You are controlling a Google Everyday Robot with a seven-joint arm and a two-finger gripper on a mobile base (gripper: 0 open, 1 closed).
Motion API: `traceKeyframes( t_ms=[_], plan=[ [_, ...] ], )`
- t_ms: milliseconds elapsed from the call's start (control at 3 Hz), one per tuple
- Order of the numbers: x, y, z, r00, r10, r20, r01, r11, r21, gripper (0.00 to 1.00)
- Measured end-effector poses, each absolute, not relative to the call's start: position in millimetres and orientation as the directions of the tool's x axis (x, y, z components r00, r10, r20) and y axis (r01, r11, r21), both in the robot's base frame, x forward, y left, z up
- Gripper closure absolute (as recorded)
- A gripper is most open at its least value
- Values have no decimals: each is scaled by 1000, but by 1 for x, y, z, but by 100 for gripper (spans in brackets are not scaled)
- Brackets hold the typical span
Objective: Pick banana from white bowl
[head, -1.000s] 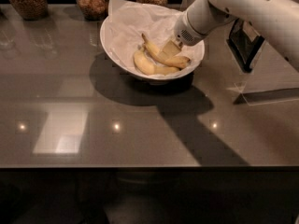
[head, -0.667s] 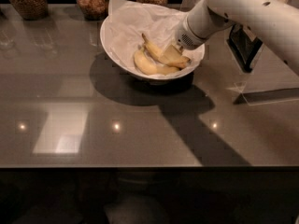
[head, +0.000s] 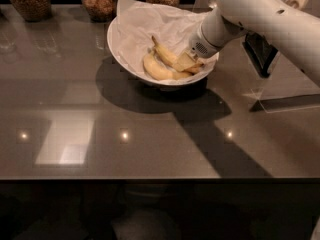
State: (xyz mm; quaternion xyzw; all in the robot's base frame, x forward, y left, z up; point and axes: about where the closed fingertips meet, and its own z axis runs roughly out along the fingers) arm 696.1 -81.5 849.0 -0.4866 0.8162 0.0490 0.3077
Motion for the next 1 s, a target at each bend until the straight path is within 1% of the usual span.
traceKeyframes(
  t_ms=[333, 667, 1000],
  plan=[
    [697, -83, 847, -343, -767, -542, -824, 522, -218, 54],
    [698, -83, 844, -345, -771, -535, -826, 520, -218, 61],
    [698, -82, 842, -345, -776, -528, -828, 516, -218, 74]
  ],
)
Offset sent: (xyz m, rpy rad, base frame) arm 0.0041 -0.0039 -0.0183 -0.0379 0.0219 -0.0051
